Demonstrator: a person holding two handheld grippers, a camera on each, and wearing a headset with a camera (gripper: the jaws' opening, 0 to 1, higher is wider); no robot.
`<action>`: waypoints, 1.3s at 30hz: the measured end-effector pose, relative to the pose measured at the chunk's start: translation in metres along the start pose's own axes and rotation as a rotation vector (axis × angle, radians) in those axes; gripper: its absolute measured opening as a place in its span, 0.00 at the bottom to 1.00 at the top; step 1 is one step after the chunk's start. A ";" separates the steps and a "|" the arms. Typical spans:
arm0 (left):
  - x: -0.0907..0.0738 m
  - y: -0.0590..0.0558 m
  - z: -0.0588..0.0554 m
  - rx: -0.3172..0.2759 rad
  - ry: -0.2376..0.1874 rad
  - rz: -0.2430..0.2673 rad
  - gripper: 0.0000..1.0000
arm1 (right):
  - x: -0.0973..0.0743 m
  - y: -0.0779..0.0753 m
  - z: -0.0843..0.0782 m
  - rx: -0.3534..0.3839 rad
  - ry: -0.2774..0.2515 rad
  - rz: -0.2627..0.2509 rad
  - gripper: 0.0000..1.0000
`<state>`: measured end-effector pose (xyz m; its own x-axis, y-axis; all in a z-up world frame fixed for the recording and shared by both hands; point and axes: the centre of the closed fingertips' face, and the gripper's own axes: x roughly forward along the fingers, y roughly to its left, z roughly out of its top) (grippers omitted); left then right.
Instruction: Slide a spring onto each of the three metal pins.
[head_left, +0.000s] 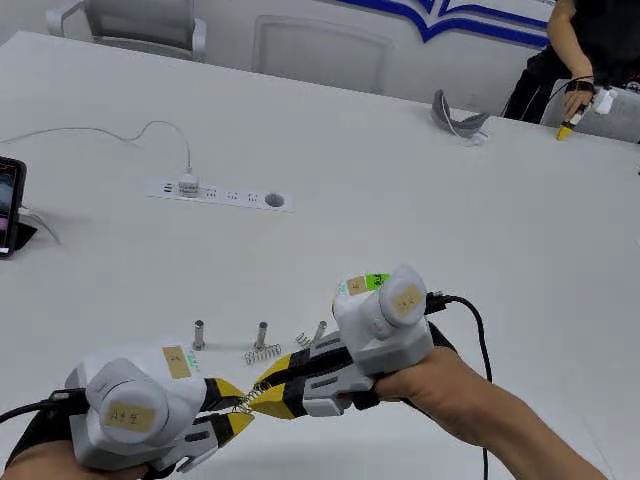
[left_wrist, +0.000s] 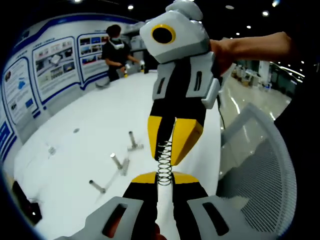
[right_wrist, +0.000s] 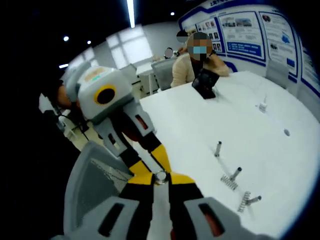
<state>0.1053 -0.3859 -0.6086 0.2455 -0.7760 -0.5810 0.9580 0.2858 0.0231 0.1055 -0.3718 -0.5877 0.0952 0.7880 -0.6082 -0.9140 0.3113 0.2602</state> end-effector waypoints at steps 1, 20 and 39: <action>-0.001 0.000 0.000 0.000 -0.001 -0.001 0.09 | 0.001 0.000 0.000 -0.006 0.004 0.002 0.12; -0.013 0.011 -0.019 -0.112 -0.055 0.041 0.11 | 0.030 -0.001 0.000 -0.033 0.038 0.058 0.13; -0.050 0.057 -0.058 -0.265 -0.043 0.206 0.20 | 0.035 -0.053 0.010 -0.038 0.040 0.011 0.13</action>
<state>0.1391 -0.2983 -0.6258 0.4419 -0.7080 -0.5509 0.8171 0.5711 -0.0787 0.1612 -0.3551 -0.6149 0.0703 0.7690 -0.6354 -0.9291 0.2824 0.2389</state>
